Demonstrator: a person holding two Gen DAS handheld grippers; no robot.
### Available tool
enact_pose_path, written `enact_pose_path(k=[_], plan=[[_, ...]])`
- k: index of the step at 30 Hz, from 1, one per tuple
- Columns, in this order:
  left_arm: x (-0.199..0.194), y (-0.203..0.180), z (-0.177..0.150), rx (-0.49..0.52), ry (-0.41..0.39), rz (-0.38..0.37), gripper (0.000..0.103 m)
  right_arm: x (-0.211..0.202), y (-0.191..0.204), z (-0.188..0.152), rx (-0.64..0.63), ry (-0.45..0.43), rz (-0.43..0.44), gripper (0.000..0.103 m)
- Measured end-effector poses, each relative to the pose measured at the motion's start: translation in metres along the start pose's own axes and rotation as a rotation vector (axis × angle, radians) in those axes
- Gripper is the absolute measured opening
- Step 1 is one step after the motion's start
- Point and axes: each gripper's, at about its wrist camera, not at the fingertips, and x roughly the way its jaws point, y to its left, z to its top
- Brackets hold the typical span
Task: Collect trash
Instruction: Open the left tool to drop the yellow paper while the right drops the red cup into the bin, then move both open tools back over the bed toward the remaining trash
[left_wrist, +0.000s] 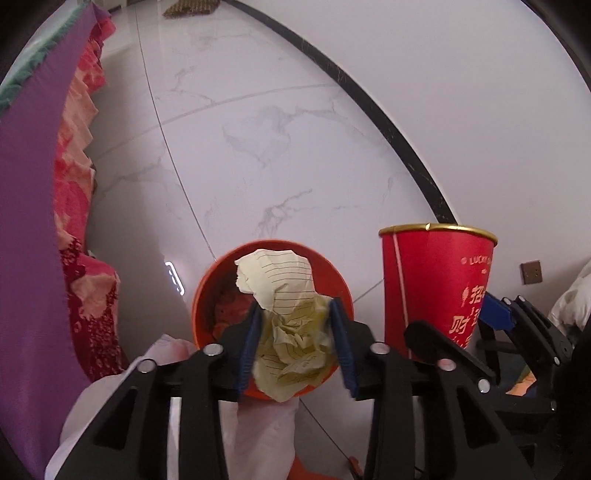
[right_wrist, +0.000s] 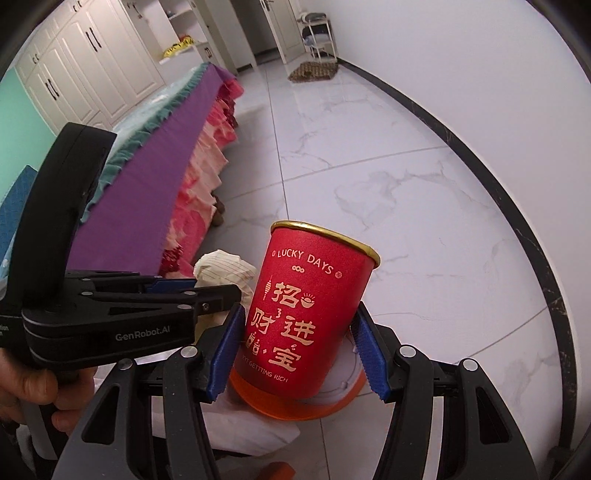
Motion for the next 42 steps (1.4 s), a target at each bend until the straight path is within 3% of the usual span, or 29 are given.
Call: enact_pose_path(k=[6,8,9,17,25,36,42], plan=[[0.008,0.002,-0.001,0.002,0.037,0.022,0.061,0.013,-0.009,-0.004,0.02,0.025,-0.003,0.059],[0.006,0.007,0.0,-0.008,0.035,0.047,0.074,0.018,-0.011,-0.005,0.031,0.03,0.0,0.059],[0.005,0.008,0.001,-0.016,0.033,0.048,0.075,0.02,-0.012,-0.004,0.033,0.033,0.002,0.059],[-0.006,0.019,0.003,-0.047,0.001,0.055,0.08,0.039,0.003,0.004,-0.006,0.07,0.034,0.061],[-0.007,0.022,0.002,-0.057,-0.007,0.064,0.08,0.044,0.019,0.006,-0.048,0.071,0.009,0.075],[-0.017,0.022,0.0,-0.054,-0.024,0.087,0.08,0.031,0.016,0.008,-0.039,0.063,-0.011,0.075],[-0.048,0.02,-0.004,-0.061,-0.085,0.084,0.08,0.004,0.023,0.013,-0.047,0.027,-0.009,0.075]])
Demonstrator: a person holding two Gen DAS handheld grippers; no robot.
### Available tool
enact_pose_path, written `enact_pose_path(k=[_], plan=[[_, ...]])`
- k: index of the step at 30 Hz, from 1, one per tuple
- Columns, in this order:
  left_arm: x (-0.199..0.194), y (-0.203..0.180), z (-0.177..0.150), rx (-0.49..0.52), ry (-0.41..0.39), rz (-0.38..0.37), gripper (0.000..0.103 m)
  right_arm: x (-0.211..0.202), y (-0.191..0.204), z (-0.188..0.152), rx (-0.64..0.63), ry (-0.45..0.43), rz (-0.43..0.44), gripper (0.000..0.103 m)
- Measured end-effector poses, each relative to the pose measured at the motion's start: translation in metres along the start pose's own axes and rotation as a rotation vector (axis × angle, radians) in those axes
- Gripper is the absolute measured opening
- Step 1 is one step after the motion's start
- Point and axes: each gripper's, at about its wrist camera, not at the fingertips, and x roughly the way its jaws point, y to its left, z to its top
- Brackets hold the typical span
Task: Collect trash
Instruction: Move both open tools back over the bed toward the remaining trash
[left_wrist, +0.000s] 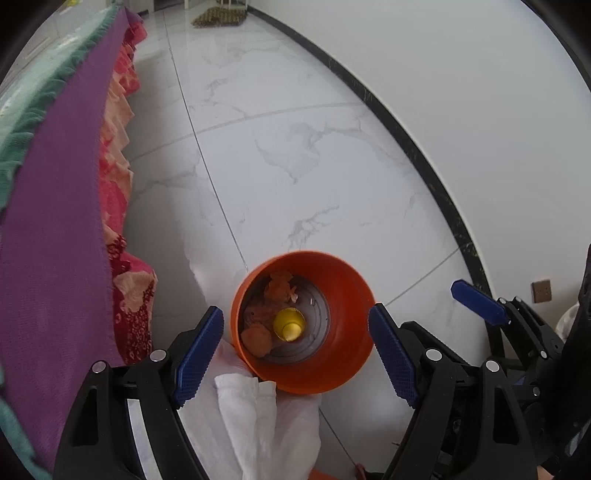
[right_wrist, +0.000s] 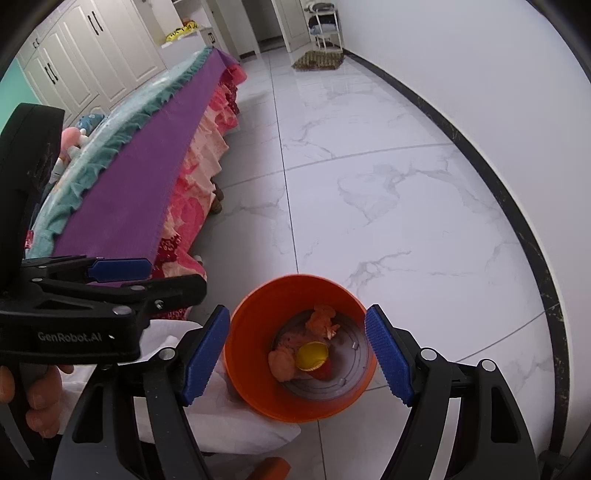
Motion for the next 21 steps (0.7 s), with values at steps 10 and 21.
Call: enact_pose_path(k=[10,21], plan=[[-0.092,0.019,-0.022,-0.04,-0.187,0.096,0.088,-0.067,0.047,0.02,-0.09,-0.115,0.051,0.076],[-0.172,0.064,-0.071,-0.126,-0.306,0.202,0.088,-0.115,0.134,0.031,-0.23,-0.195,0.152,0.078]])
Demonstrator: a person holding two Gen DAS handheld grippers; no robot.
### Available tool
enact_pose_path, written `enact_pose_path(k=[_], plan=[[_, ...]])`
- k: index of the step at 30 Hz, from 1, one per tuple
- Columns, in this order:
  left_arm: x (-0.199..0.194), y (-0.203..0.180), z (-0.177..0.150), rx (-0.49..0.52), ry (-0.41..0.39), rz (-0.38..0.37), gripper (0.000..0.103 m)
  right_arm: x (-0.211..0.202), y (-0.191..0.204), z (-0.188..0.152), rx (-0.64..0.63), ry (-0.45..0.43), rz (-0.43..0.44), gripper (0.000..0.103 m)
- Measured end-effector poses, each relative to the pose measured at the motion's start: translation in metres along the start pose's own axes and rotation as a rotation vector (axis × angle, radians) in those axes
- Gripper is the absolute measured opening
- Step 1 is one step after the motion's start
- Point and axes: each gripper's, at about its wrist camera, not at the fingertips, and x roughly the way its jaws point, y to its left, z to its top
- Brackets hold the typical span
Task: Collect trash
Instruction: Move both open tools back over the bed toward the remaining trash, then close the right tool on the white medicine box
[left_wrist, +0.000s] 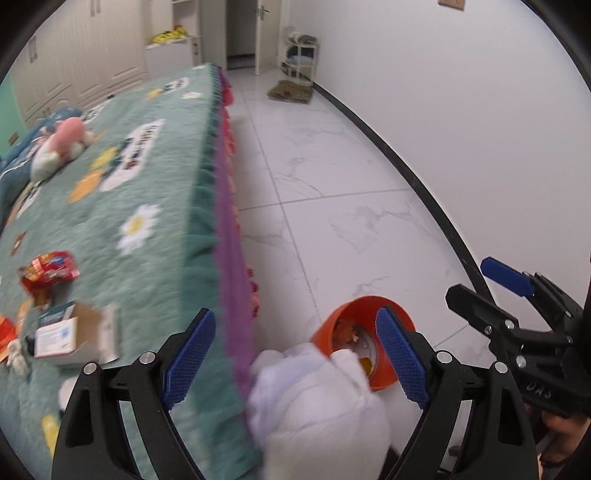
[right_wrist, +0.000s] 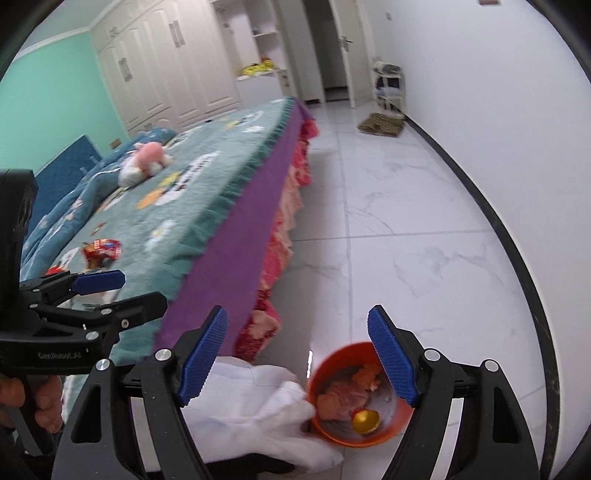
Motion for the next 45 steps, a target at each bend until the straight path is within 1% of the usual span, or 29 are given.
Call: enact_pose_path(k=[5,12,15,21,25,30,32,34,38,40,43,45], plan=[[-0.033,0.038,-0.02,-0.046,-0.036,0.059,0.088,-0.003,0.051,0.009,-0.082,0.0,0.073,0.079],[-0.064,0.096,-0.047,-0.136,-0.045,0.123,0.088,0.007,0.133,0.015,-0.203,0.021,0.185,0.079],[-0.078,0.123,-0.061,-0.182,-0.051,0.156,0.088,0.013,0.167,0.015,-0.252,0.03,0.218,0.079],[-0.095,0.168,-0.084,-0.261,-0.049,0.209,0.088,0.03,0.227,0.013,-0.342,0.06,0.286,0.079],[-0.1,0.195,-0.098,-0.3,-0.039,0.237,0.088,0.048,0.261,0.012,-0.396,0.086,0.311,0.079],[-0.093,0.227,-0.107,-0.348,-0.008,0.252,0.088,0.076,0.29,0.015,-0.458,0.123,0.328,0.079],[-0.09,0.236,-0.109,-0.363,0.004,0.253,0.088,0.09,0.301,0.016,-0.502,0.144,0.34,0.079],[-0.086,0.244,-0.11,-0.375,0.015,0.248,0.088,0.104,0.309,0.016,-0.558,0.166,0.351,0.083],[-0.074,0.25,-0.106,-0.379,0.037,0.257,0.088,0.13,0.321,0.017,-0.728,0.199,0.384,0.084],[-0.069,0.252,-0.103,-0.396,0.045,0.251,0.088,0.143,0.324,0.019,-0.809,0.216,0.401,0.084],[-0.06,0.254,-0.098,-0.419,0.058,0.241,0.088,0.161,0.325,0.024,-0.893,0.24,0.44,0.084],[-0.054,0.256,-0.096,-0.436,0.07,0.221,0.088,0.171,0.326,0.026,-0.94,0.256,0.465,0.084]])
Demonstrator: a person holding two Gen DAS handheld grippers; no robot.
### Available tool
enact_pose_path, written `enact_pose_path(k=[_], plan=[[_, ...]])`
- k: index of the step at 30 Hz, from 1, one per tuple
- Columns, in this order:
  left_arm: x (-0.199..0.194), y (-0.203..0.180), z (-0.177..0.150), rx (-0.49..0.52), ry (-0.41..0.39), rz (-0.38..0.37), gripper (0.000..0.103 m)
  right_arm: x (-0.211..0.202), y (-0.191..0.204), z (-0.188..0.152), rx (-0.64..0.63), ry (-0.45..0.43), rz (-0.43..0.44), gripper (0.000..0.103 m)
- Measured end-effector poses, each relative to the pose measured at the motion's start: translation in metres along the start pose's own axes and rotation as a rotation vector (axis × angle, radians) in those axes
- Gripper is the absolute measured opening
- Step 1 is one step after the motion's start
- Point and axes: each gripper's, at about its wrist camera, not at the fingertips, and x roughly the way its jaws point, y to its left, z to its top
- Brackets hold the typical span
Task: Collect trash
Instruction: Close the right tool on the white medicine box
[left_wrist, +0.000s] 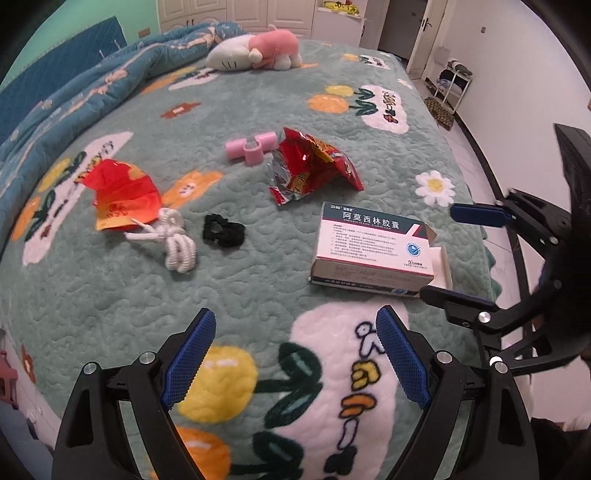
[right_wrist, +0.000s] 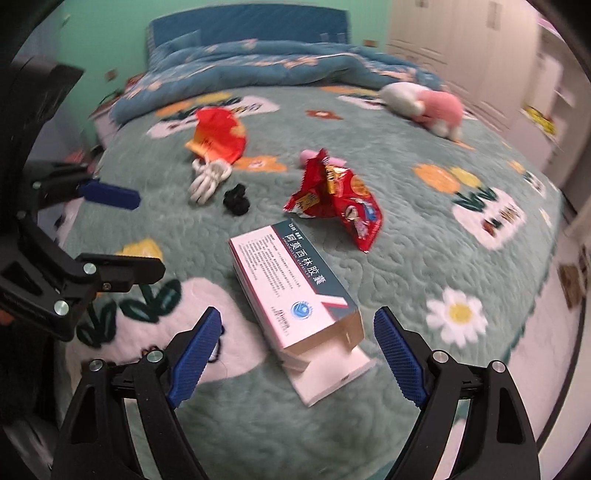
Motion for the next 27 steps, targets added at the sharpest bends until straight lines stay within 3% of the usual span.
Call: enact_pose_path(k=[6,12,13,14,20,27], plan=[[0.013,0.001,0.006,-0.002,0.033,0.025,0.088,0.025,-0.011,0.005,-0.115,0.019,0.062,0.084],[0.021,0.008,0.014,-0.019,0.045,0.036,0.088,0.048,-0.015,0.007,-0.104,0.049,0.13,0.084],[0.022,0.01,0.015,-0.022,0.045,0.04,0.088,0.05,-0.016,0.007,-0.091,0.047,0.154,0.071],[0.023,0.012,0.016,-0.028,0.046,0.044,0.088,0.05,-0.015,0.008,-0.073,0.044,0.17,0.069],[0.024,0.026,0.02,-0.068,0.04,0.038,0.088,0.045,-0.012,0.006,0.042,0.019,0.131,0.067],[0.021,0.045,0.029,-0.086,-0.005,0.047,0.088,0.011,-0.008,0.008,0.281,-0.104,0.108,0.067]])
